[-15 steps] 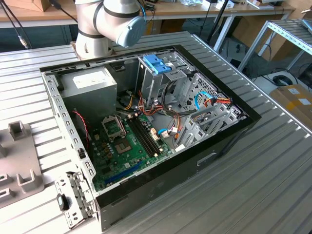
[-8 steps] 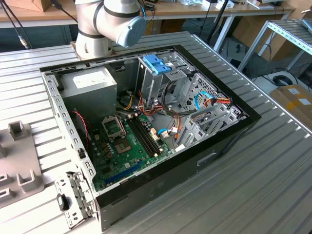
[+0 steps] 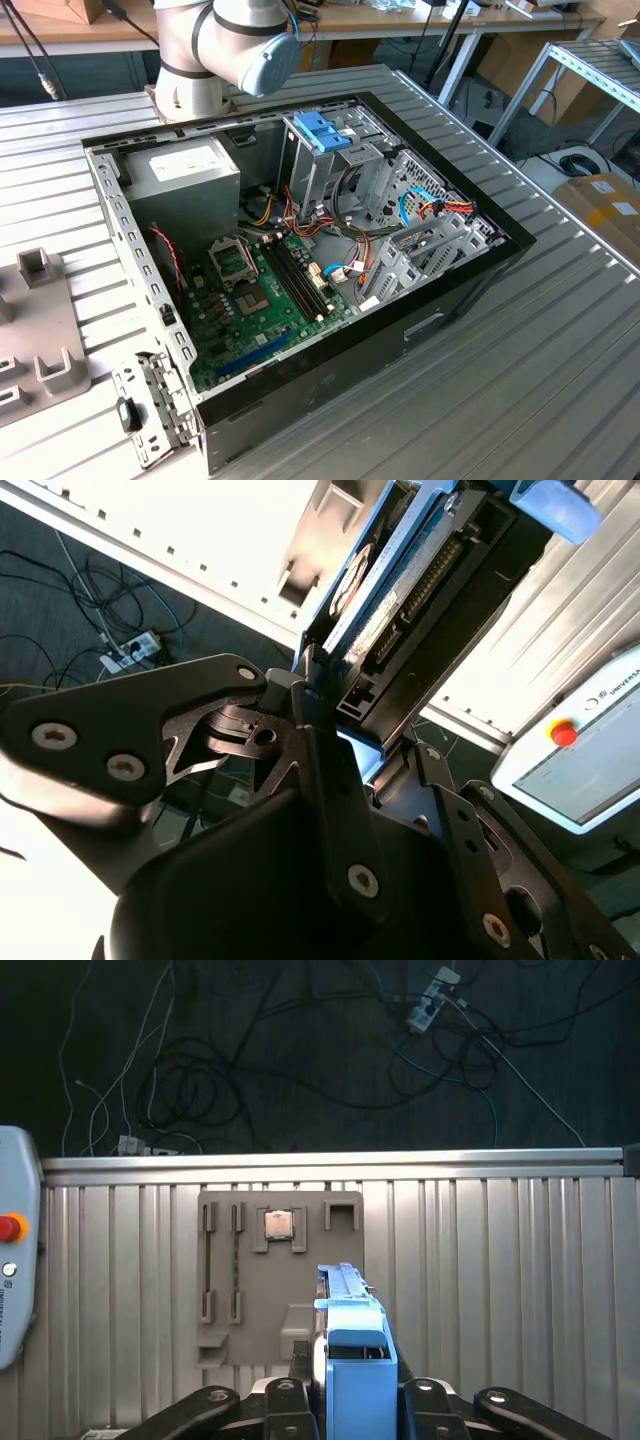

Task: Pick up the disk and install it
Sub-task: 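Pick up the disk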

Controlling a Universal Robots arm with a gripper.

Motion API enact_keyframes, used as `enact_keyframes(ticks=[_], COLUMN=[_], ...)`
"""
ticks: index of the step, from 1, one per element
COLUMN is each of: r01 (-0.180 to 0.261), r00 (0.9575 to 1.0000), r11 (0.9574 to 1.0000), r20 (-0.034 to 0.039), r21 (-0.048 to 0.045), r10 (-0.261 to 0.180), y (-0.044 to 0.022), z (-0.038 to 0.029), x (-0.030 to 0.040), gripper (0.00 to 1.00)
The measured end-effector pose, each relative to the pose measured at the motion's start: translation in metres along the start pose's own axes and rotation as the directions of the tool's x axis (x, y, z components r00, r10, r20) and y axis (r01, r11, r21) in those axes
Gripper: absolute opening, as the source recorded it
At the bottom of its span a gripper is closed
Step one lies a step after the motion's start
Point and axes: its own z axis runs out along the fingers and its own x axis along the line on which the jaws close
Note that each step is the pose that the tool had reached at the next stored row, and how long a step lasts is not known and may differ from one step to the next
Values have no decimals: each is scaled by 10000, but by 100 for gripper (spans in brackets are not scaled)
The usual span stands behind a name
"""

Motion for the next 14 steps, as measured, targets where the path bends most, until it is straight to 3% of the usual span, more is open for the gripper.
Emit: enact_keyframes(ticks=[14], r01=[-3], r00=[10000], r11=[10000], r20=[-68], r21=[0], r10=[3], y=[-104], z=[-5], x=[-2], gripper=[37])
